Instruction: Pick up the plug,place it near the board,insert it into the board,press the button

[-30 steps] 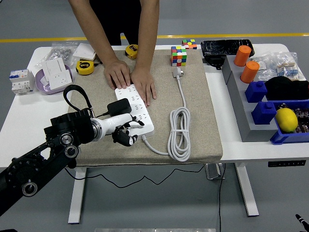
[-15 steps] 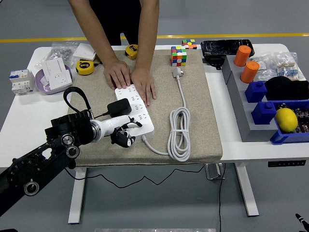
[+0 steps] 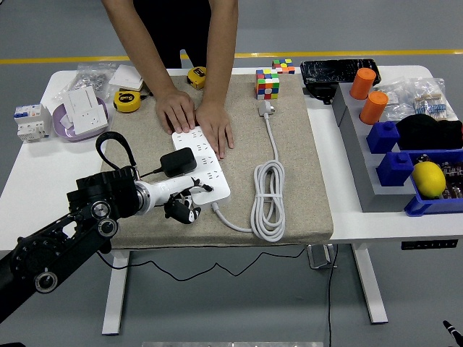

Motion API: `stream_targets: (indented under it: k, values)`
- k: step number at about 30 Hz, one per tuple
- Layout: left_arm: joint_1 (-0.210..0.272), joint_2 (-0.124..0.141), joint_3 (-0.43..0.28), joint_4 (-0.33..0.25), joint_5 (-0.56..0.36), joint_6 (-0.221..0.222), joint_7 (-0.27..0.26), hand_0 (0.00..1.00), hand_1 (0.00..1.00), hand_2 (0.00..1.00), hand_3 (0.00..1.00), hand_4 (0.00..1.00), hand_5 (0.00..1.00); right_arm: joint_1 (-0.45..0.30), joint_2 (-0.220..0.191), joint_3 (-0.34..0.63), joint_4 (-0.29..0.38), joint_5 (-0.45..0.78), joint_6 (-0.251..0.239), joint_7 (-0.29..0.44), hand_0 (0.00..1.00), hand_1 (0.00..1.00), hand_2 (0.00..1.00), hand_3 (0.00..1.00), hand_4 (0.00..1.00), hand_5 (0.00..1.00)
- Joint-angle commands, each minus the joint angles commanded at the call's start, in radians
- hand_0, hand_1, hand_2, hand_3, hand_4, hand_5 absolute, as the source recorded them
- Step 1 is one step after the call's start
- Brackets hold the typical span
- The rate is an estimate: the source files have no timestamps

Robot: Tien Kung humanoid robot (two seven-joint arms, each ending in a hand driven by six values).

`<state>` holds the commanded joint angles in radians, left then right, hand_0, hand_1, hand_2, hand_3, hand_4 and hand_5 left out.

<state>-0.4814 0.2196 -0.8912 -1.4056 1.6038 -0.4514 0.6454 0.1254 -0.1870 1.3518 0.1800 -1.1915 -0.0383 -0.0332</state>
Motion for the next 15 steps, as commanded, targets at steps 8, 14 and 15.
stream_targets:
  k: [8,14,15]
  values:
    - [0.079,0.001,-0.147,-0.190,0.112,0.054,-0.004,0.220,0.140,0.293,0.736,0.427,0.002,-0.007,0.004,0.004,0.000,-0.001,-0.001,0.000,0.998,0.795,0.715,0.729,0.998,0.906]
    - [0.211,-0.023,-0.352,-0.364,0.084,0.143,-0.170,0.417,0.519,0.552,0.701,0.710,0.212,-0.013,0.008,0.012,0.000,-0.001,-0.001,0.001,0.998,0.795,0.715,0.729,0.998,0.907]
    - [0.245,-0.028,-0.389,-0.373,0.051,0.181,-0.213,0.417,0.519,0.552,0.701,0.710,0.212,-0.013,0.009,0.012,0.000,0.001,-0.001,0.002,0.998,0.795,0.715,0.729,0.998,0.907]
